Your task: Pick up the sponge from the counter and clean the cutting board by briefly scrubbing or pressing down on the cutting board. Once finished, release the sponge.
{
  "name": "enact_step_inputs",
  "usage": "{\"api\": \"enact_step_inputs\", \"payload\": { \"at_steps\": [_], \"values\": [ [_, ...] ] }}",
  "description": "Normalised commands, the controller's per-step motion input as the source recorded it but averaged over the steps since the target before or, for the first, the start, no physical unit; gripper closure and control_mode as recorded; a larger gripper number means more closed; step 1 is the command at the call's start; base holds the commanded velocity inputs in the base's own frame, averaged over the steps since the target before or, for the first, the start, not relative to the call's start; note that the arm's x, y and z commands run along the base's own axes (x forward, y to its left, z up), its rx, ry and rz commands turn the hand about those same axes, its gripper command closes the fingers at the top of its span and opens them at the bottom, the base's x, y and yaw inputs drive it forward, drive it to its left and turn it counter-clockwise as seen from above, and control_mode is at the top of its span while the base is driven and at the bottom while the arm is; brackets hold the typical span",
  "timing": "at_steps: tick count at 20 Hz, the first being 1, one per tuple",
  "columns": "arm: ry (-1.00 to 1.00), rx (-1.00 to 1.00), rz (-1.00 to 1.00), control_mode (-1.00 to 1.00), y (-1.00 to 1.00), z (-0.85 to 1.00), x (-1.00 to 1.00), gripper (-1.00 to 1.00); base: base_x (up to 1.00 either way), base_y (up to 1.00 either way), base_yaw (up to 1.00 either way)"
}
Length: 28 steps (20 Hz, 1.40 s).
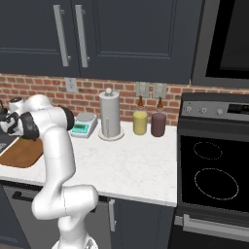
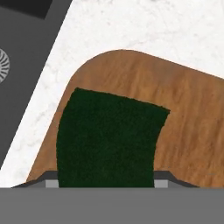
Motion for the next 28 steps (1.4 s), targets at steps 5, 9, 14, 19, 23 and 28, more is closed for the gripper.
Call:
{"api": "enact_step_inputs", "payload": {
  "at_steps": [5,9,14,19,23,28],
  "values": [
    [-0.03,0.0,0.0,-1.0,-0.53,0.0,-0.41,1.0,0.0,0.0,0.0],
    [-0.02,0.0,0.0,-1.0,-0.57,0.0,-0.29,1.0,0.0,0.0,0.0],
    [0.0,0.0,0.0,-1.0,-0.28,0.0,-0.03,1.0,0.0,0.0,0.0],
    [0.0,0.0,0.0,-1.0,0.15,-0.04,-0.44,1.0,0.0,0.0,0.0],
    [0.0,0.0,0.0,-1.0,0.37,-0.04,-0.7,1.0,0.0,0.0,0.0],
    [0.0,0.0,0.01,-1.0,0.3,0.0,-0.64,1.0,0.0,0.0,0.0]
  ]
}}
